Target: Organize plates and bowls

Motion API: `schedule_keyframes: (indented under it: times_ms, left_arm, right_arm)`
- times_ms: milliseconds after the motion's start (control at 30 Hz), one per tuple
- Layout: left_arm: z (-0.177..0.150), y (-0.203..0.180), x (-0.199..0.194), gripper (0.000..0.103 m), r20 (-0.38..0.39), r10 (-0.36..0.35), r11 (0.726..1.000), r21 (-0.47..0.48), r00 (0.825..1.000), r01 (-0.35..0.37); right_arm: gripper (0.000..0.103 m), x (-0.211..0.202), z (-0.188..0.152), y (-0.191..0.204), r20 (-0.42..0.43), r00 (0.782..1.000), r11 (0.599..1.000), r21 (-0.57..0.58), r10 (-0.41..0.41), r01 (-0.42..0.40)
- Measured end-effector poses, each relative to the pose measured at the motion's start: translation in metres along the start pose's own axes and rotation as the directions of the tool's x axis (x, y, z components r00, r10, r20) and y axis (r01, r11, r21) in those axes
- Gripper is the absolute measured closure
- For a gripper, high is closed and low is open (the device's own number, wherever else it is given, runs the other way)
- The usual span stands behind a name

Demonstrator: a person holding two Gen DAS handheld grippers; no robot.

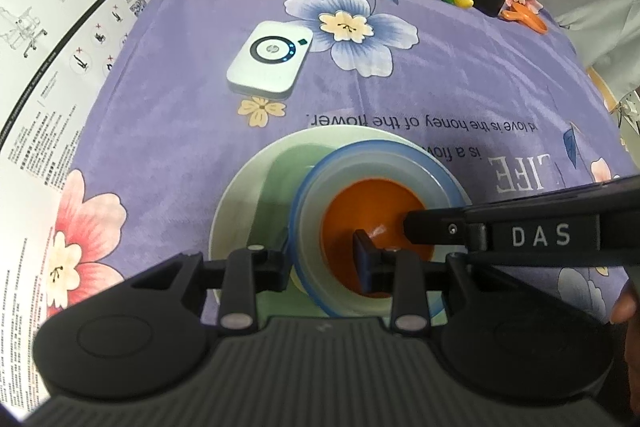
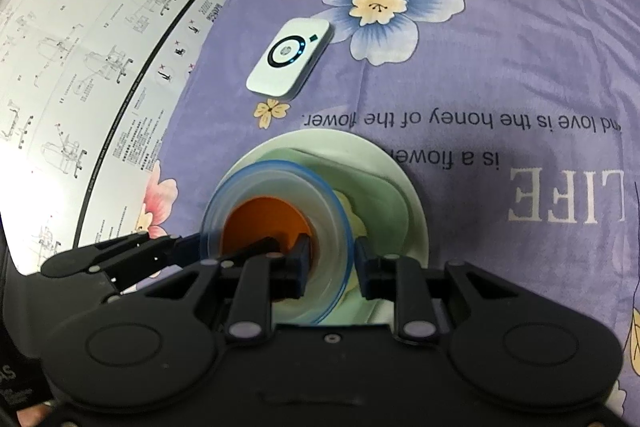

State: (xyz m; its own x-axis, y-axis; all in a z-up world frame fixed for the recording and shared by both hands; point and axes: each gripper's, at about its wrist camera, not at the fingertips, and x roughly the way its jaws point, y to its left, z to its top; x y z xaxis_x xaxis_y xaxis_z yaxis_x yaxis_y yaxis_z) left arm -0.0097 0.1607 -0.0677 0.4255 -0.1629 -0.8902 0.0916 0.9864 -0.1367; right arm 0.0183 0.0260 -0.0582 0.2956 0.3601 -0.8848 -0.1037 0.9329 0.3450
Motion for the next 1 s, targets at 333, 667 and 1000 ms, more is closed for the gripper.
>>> schedule_keyframes:
  times_ms: [333,667,1000]
  left_arm:
    - [0.001,0.002,0.003,0.063,0.007,-0.006,1.000,-0.012,1.000,0.006]
    - [0.001,0.002,-0.007,0.053,0.050,-0.006,1.000,-0.016,0.999,0.007]
    - [-0.004,-0.007,-0.033,0.020,0.137,0.027,0.999,0.028,0.990,-0.032]
  right_arm:
    - [0.076,0.003,0.003,0.000,-0.003,1.000,1.000,-0.008,0.006,-0.006]
    - [0.070,-0.005,0.003,-0.001,0.030,1.000,1.000,-0.002,0.005,-0.005]
    - [0.040,-0.033,-0.005,0.000,0.124,0.992,0.999,-0.033,0.015,-0.011]
